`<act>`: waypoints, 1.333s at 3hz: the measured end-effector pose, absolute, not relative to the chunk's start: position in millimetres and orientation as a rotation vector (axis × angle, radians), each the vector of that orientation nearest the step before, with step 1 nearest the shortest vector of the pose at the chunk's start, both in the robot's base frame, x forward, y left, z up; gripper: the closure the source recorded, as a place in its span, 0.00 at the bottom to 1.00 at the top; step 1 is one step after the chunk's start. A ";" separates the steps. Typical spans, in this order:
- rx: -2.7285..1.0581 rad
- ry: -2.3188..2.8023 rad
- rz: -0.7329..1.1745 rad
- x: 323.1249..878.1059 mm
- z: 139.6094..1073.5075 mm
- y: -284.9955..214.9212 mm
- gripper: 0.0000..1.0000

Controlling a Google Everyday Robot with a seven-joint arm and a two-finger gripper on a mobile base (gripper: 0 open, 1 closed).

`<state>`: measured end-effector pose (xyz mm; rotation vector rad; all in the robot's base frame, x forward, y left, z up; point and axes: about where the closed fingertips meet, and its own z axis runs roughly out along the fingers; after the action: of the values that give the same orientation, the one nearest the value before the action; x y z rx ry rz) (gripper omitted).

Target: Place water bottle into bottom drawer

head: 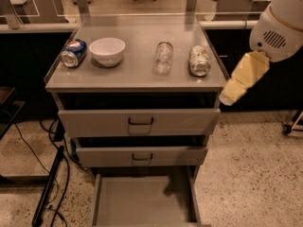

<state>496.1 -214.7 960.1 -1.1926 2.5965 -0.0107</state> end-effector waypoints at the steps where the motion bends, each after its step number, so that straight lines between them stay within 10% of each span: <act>1: -1.101 2.625 0.050 503.3 955.6 -206.5 0.00; 4: -0.921 2.600 0.143 539.8 990.4 -185.8 0.00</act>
Offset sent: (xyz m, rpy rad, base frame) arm 0.0603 0.0336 0.0279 0.1758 -0.0147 -0.2791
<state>539.8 -185.8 990.4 -0.9212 2.5999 0.1428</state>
